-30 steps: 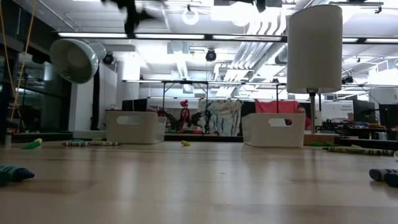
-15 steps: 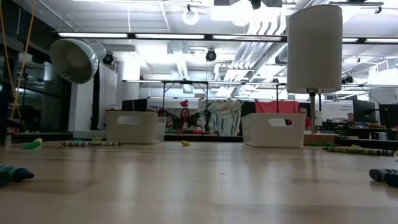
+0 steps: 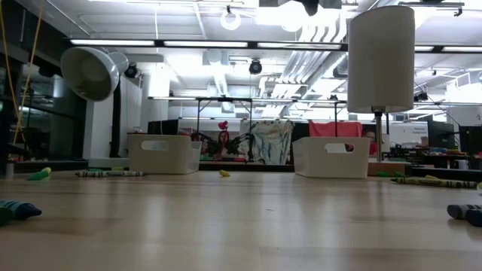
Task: Sort crayons
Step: Put the green crayon into the green bin
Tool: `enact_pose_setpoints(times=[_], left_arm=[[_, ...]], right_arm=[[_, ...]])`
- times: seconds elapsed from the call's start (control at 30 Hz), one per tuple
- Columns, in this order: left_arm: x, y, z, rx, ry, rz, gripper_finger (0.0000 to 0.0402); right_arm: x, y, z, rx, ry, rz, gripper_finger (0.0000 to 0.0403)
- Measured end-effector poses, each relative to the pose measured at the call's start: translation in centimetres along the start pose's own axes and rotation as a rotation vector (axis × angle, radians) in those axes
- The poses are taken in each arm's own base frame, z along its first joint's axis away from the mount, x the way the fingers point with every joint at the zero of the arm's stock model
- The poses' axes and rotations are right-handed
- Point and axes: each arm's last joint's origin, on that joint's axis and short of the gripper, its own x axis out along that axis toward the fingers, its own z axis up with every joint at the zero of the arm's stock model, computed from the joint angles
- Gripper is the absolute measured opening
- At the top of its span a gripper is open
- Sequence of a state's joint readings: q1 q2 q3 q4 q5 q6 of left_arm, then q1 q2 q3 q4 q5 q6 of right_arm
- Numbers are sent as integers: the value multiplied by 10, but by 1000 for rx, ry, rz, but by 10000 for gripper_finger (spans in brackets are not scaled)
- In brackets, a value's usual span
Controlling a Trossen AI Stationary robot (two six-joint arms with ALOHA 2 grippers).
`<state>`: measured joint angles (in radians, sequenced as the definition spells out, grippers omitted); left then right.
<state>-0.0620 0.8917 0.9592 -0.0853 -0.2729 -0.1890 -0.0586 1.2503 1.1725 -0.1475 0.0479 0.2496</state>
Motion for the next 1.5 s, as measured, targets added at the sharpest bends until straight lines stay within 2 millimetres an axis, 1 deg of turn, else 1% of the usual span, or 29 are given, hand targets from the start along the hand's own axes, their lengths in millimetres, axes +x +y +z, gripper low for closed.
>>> enact_pose_setpoints(times=[0.6,0.97,1.03,1.07,1.13,1.2,1.27,1.33,1.4,1.5], left_arm=[[0,0,-1,11,4,1,168],[0,1,-3,19,31,6,168],[0,1,-3,19,30,6,168],[0,1,-3,18,30,6,168],[0,1,-3,18,30,6,168],[0,1,-3,19,30,7,168],[0,1,-3,19,29,11,168],[0,1,-3,19,31,14,168],[0,1,-3,19,32,14,168],[0,1,-3,19,32,14,168]], right_arm=[[-1,-4,-14,120,139,-45,185],[-1,-4,-15,135,157,-52,185],[-1,-5,-20,180,199,-72,185],[-1,-6,-25,229,247,-96,185],[-2,-11,-43,323,403,-181,185],[-3,-16,-64,383,577,-287,185],[-8,-20,-91,430,764,-413,185],[-14,-24,-117,464,907,-533,185],[-19,-28,-143,494,996,-605,185],[-25,-36,-179,590,1082,-635,185]])
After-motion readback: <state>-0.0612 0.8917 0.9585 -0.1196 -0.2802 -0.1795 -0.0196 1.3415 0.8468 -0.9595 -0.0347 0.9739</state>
